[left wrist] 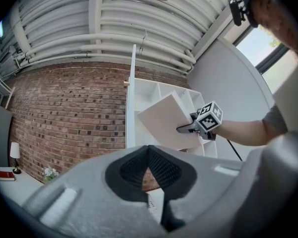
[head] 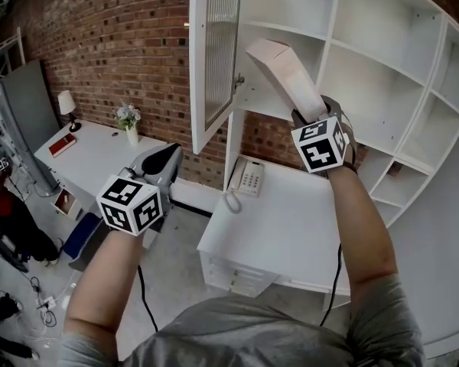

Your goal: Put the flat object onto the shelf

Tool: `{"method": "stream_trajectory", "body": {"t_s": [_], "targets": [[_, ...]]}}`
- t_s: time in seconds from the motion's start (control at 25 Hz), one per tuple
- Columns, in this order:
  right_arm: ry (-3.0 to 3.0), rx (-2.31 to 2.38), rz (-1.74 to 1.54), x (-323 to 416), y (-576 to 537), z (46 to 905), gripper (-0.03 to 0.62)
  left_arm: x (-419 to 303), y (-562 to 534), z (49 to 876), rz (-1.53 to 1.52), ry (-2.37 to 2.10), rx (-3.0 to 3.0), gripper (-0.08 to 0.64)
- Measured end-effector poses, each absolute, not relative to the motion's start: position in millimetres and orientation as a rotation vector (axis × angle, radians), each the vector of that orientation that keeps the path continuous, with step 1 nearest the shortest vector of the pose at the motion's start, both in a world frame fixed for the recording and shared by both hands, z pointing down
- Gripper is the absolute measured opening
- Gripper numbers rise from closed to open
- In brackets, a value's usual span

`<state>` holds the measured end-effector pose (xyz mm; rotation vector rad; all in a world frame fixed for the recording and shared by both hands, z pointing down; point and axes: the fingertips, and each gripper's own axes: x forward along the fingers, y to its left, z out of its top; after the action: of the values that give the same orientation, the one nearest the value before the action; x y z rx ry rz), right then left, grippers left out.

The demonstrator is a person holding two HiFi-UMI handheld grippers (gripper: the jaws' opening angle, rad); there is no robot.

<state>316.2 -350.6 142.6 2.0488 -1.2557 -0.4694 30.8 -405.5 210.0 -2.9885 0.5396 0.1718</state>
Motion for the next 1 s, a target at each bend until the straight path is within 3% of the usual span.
{"method": "stream_trajectory", "body": {"t_s": [1.0], "targets": [[-1.128, 2.125, -0.366, 359.3, -456.4, 134.1, 0.272, 21.5, -431.1, 207.9, 0.171, 0.609, -2.981, -0.002]]}}
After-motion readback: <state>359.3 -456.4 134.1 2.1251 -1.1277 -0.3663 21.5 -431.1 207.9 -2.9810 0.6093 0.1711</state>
